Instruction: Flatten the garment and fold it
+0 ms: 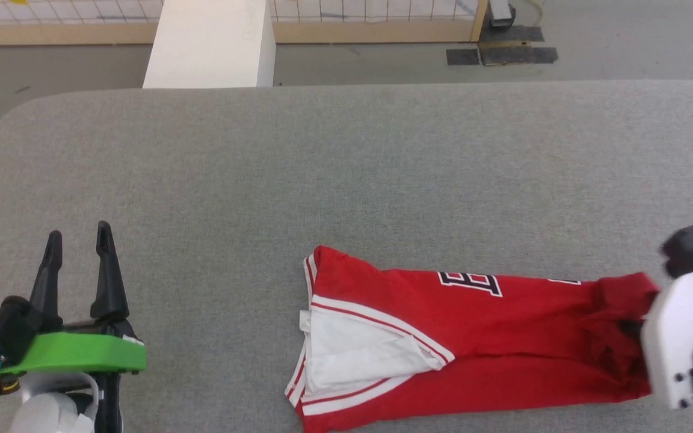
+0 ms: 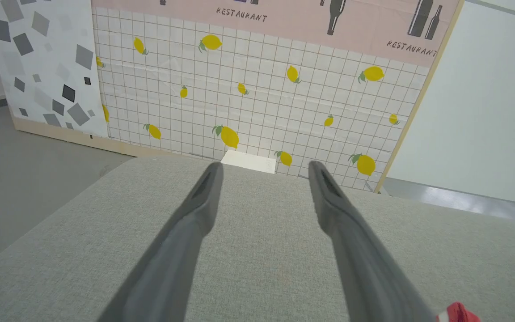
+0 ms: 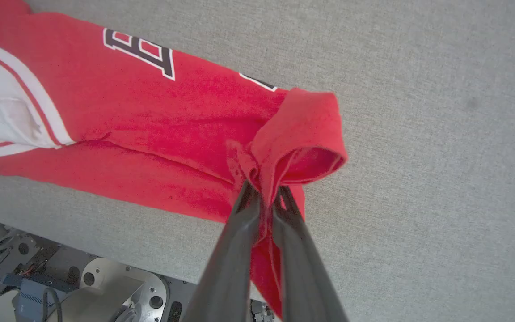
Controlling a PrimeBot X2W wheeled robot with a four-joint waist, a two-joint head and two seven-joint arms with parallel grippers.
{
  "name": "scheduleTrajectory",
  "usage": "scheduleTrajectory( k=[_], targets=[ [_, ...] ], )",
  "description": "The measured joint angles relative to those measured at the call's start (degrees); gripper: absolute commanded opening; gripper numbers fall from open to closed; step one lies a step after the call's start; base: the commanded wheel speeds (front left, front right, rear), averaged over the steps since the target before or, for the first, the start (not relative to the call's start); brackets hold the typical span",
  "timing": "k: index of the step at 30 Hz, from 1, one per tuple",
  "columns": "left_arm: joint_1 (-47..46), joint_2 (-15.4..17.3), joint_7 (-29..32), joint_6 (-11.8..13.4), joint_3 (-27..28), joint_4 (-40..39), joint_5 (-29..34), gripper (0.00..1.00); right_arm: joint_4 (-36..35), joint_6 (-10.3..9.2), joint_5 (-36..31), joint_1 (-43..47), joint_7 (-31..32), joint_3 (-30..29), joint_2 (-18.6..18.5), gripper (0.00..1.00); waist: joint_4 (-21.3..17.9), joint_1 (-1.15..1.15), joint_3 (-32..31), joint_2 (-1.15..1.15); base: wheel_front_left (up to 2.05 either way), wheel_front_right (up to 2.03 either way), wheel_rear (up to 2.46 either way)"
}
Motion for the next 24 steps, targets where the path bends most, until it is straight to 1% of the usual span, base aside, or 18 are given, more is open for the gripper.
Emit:
scheduleTrajectory(
  k=[3,7,12,16,20,24],
  targets=[
    [0.4,-0.3,0.0,0.0,0.0,0.1,-0.3,1.0,-0.4,0.0,1.2,-0.4,-0.3,4.5,2.0,0.0,0.0,0.0,-0.6,0.0,0.0,0.0,0.0],
    [0.5,-0.6,0.0,-0.1,-0.1,0.2,-0.4,1.0,2.3,0.0,1.9,-2.7,-3.5,11.0,5.7,0.0,0.8,0.0,-0.6,0.0,0.0,0.0,0.0],
    [0.6,-0.9,0.0,-0.5,-0.2,0.9,-0.5,1.0,9.1,0.0,2.8,-6.8,-8.7,18.6,10.1,0.0,2.4,0.0,-0.5,0.0,0.0,0.0,0.0],
    [0.5,-1.1,0.0,-0.9,-0.2,1.4,-0.5,1.0,14.8,0.0,2.9,-10.6,-12.3,23.4,13.2,0.0,3.9,0.0,0.0,0.0,0.0,0.0,0.0],
    [0.4,-1.4,0.0,-1.1,-0.2,2.0,-0.5,1.0,20.0,0.0,3.0,-14.1,-15.2,27.1,15.3,0.0,5.3,0.0,0.8,0.0,0.0,0.0,0.0],
    [0.3,-1.6,0.0,-1.6,-0.2,2.5,-0.8,1.0,25.3,0.0,3.0,-16.9,-19.0,29.2,17.3,0.0,6.6,0.0,1.6,0.0,0.0,0.0,0.0]
  ],
)
